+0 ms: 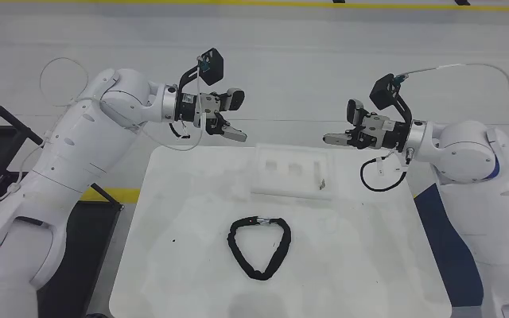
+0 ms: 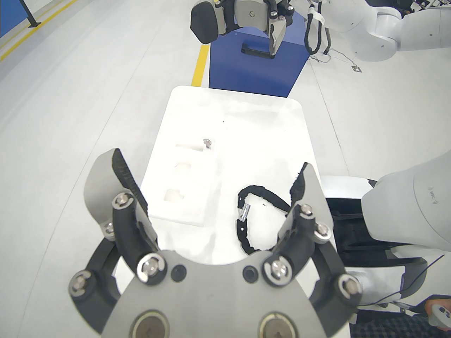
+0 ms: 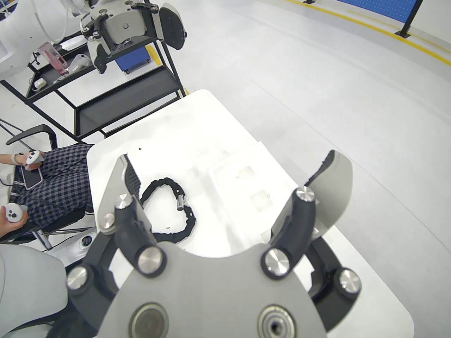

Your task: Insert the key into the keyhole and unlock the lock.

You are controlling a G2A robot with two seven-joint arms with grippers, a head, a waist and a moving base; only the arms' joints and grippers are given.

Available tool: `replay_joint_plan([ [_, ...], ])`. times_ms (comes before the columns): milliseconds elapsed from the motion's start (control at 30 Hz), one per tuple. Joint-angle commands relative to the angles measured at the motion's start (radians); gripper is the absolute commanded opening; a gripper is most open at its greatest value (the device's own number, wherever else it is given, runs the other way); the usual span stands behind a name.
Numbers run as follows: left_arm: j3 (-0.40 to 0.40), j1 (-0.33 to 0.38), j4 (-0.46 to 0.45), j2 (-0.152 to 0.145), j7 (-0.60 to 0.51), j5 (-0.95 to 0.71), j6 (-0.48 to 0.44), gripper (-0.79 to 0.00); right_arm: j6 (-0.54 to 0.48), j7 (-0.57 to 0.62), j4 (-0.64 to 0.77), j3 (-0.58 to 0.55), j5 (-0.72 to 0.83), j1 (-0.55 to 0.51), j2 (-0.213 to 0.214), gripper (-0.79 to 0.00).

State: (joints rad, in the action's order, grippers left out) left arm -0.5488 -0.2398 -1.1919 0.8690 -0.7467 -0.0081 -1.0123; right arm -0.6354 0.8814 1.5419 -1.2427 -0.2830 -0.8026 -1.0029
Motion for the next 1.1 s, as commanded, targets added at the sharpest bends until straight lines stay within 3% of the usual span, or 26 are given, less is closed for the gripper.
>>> replay_joint_plan([
  [0, 0.0, 0.0, 0.0, 0.0, 0.0, 0.0, 0.0, 0.0, 0.0, 0.0, 0.0, 0.0, 0.0, 0.0, 0.0, -0.001],
  [700, 0.0, 0.0, 0.0, 0.0, 0.0, 0.0, 0.0, -0.001, 0.0, 0.0, 0.0, 0.0, 0.0, 0.0, 0.0, -0.001],
  [1067, 0.0, 0.0, 0.0, 0.0, 0.0, 0.0, 0.0, 0.0, 0.225, 0.061, 0.006, 0.077, -0.149, -0.063, -0.001, 0.0],
])
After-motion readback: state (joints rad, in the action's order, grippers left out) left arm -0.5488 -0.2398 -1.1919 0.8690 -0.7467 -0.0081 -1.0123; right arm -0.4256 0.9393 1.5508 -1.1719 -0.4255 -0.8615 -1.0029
